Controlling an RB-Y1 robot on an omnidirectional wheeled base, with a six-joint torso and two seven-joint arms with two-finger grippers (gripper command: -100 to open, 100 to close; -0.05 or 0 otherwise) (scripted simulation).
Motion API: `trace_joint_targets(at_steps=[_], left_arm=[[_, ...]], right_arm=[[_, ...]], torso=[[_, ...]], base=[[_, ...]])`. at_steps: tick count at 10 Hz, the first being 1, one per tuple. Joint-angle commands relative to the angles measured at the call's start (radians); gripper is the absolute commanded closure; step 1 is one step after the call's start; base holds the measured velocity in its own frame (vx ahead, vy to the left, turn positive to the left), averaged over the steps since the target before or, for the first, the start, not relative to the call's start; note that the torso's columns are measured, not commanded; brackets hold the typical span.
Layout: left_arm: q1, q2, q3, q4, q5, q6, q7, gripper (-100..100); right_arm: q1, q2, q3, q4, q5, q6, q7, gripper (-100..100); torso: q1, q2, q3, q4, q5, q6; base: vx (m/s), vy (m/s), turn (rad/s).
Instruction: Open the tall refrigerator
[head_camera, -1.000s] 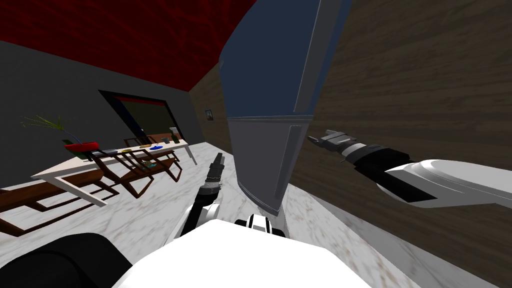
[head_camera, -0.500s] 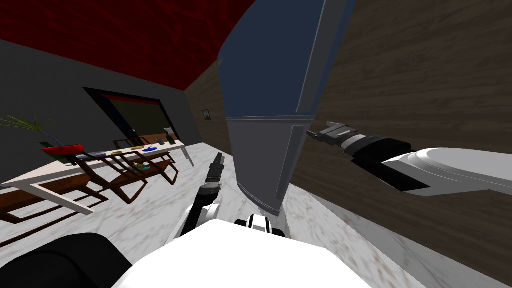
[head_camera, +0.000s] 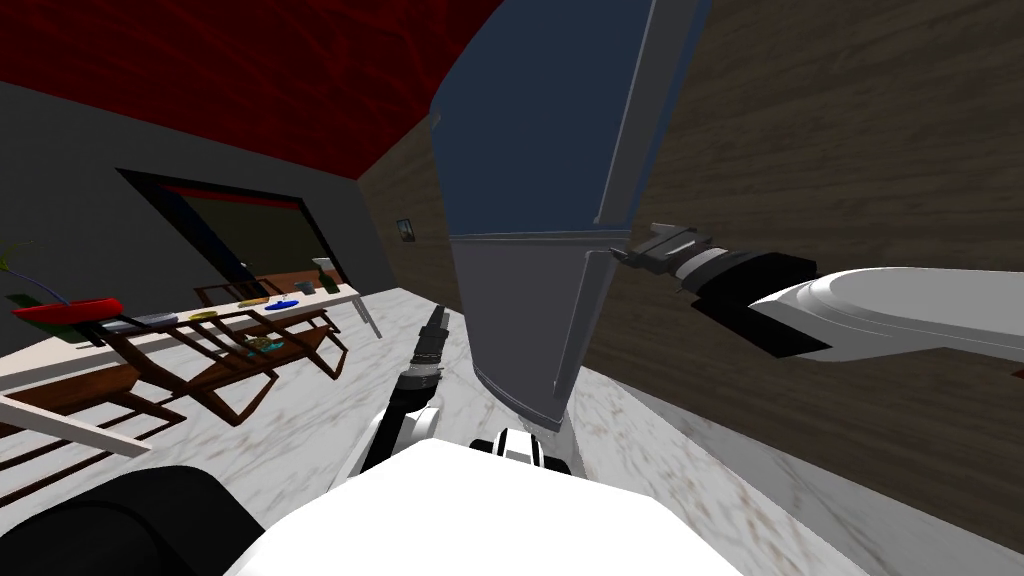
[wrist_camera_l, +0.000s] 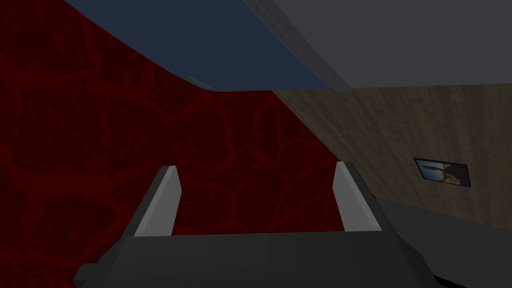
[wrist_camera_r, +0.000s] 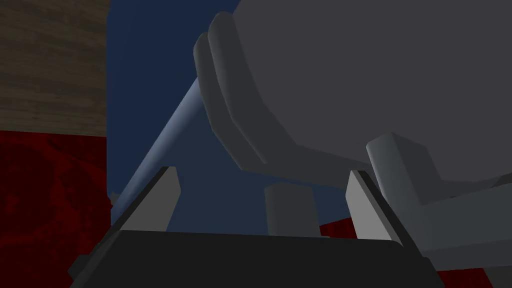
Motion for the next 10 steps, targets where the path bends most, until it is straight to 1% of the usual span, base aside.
trace_joint_targets(at_steps=[1,2,4,5,6,7,8,9,10], left_arm=[[0.0,0.0,0.0,0.0,0.0,0.0,0.0,0],[0.0,0.0,0.0,0.0,0.0,0.0,0.0,0],[0.0,0.0,0.0,0.0,0.0,0.0,0.0,0],[0.0,0.0,0.0,0.0,0.0,0.0,0.0,0],[0.0,0.0,0.0,0.0,0.0,0.0,0.0,0],[0.0,0.0,0.0,0.0,0.0,0.0,0.0,0],[0.0,0.0,0.0,0.0,0.0,0.0,0.0,0],[0.0,0.0,0.0,0.0,0.0,0.0,0.0,0],[0.0,0.0,0.0,0.0,0.0,0.0,0.0,0]], right_arm=[[-0.006,-0.068,-0.021,-0.001,0.007,0.037,0.001,-100],[-0.008,-0.095,-0.028,0.0,0.014,0.054,0.0,-100],[-0.013,-0.143,-0.041,-0.001,0.027,0.083,-0.002,-100],[-0.006,-0.132,-0.029,-0.001,0.028,0.079,-0.009,-100],[-0.019,-0.136,-0.034,0.031,0.008,0.058,-0.013,-100],[-0.025,-0.137,-0.036,0.044,0.0,0.048,-0.014,-100],[-0.019,-0.14,-0.033,0.03,0.006,0.064,-0.015,-100],[-0.005,-0.134,-0.029,0.0,0.028,0.083,-0.009,100],[-0.011,-0.137,-0.033,0.021,0.027,0.076,-0.02,100]], torso=[[0.0,-0.001,0.0,-0.001,0.0,-0.001],[-0.001,-0.001,-0.001,-0.001,0.0,0.0],[0.004,-0.003,-0.003,-0.001,0.003,-0.003],[0.007,-0.004,-0.004,-0.001,0.004,-0.004],[0.006,-0.004,-0.003,-0.001,0.004,-0.004],[0.002,-0.005,-0.004,-0.002,0.001,-0.001],[-0.002,-0.006,-0.004,-0.002,-0.001,0.0],[-0.004,-0.003,-0.002,-0.002,-0.002,0.0],[-0.004,0.001,0.002,-0.003,-0.003,0.001]], base=[[0.004,0.04,-0.036],[0.001,0.042,-0.089],[0.003,0.048,-0.065],[-0.006,0.017,-0.044],[0.031,-0.012,-0.002],[0.064,-0.002,0.021],[0.029,0.001,-0.001],[-0.035,0.007,-0.022],[-0.023,0.005,-0.011]])
